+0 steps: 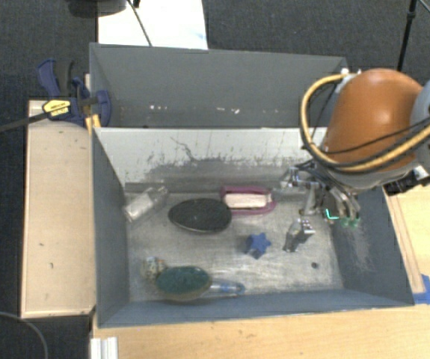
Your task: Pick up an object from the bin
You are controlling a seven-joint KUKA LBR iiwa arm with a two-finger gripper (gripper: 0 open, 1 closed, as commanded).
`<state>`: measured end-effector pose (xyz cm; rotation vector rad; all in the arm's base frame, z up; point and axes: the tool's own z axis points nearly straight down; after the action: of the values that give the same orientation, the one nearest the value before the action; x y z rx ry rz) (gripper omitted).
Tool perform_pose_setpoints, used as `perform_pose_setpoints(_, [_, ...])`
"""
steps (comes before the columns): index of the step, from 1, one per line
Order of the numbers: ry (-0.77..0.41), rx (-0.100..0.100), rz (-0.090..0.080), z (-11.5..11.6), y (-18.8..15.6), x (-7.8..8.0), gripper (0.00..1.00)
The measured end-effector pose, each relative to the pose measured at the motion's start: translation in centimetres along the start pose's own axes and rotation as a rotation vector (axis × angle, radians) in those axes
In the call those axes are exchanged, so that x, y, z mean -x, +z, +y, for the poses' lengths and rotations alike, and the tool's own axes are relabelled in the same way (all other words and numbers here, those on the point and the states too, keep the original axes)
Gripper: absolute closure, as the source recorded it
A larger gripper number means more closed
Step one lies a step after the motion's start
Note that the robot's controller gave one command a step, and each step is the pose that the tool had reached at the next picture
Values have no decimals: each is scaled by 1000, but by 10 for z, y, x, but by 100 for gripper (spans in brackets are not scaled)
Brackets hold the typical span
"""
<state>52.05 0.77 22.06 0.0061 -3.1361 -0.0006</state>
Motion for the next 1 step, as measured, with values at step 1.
perform_pose_setpoints(1, [29, 1, 0, 17, 138, 9, 0])
